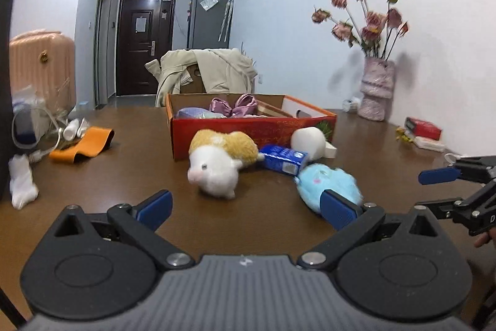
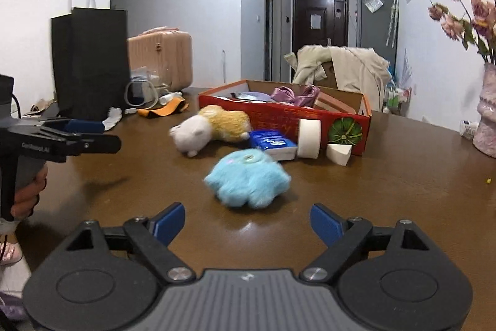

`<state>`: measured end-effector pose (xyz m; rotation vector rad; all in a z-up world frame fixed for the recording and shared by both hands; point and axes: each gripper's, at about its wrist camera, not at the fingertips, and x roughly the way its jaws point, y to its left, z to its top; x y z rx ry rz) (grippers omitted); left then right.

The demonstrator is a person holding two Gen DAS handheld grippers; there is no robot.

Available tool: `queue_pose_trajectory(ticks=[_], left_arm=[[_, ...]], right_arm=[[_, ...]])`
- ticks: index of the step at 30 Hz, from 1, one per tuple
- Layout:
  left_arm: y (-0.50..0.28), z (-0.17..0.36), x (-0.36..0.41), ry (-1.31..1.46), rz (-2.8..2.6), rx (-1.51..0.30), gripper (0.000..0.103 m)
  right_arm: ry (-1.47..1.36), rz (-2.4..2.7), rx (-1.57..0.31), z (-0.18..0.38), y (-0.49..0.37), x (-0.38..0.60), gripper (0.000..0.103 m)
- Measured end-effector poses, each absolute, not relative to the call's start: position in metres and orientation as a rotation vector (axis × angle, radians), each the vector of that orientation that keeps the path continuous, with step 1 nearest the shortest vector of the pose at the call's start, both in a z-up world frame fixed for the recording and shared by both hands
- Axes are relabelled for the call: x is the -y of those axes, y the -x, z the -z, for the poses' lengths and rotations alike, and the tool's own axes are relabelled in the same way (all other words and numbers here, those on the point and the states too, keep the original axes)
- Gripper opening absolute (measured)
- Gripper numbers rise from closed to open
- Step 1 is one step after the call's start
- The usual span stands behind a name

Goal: Organize soft objects
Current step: 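Move both grippers back to the pile toward the white-and-yellow plush sheep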

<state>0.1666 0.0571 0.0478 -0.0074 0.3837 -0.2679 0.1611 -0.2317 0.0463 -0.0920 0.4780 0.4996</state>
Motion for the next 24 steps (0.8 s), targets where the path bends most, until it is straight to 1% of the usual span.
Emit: queue_pose_trajectory(ticks=[4, 6, 10, 14, 17, 22, 24], left_arm=[[-0.209, -0.057, -0.049, 0.005, 0.281, -0.451, 0.103], [-0.228, -0.055, -0.042, -0.053, 0.251, -0.461, 0.103], [-0.265, -0.040, -0.031, -0.182, 0.189, -0.494, 0.103], [-0.295, -0.021, -0.031, -0.198, 0.172, -0.547, 0.103], [-0.306, -0.014, -0.045, -0.168, 0.180, -0.572, 0.103], [-0.304, -0.020, -0.090, -0.117, 0.091, -0.531, 0.103], [-0.308, -0.018, -0.104, -0.065, 0.056, -0.566, 0.102]], right_arm=[[0.070, -0.435, -0.496, -0.056, -0.200, 0.233, 0.086], [0.040, -0.442, -0.493, -0.063, -0.217, 0.234, 0.086], [0.000, -0.483, -0.487, -0.076, -0.248, 0.228, 0.086], [0.044, -0.532, -0.511, -0.081, -0.275, 0.208, 0.085], [0.102, -0.551, -0.521, -0.083, -0.295, 0.189, 0.085], [0.128, -0.595, -0.532, -0.082, -0.325, 0.161, 0.086], [0.135, -0.627, -0.549, -0.080, -0.339, 0.145, 0.086]])
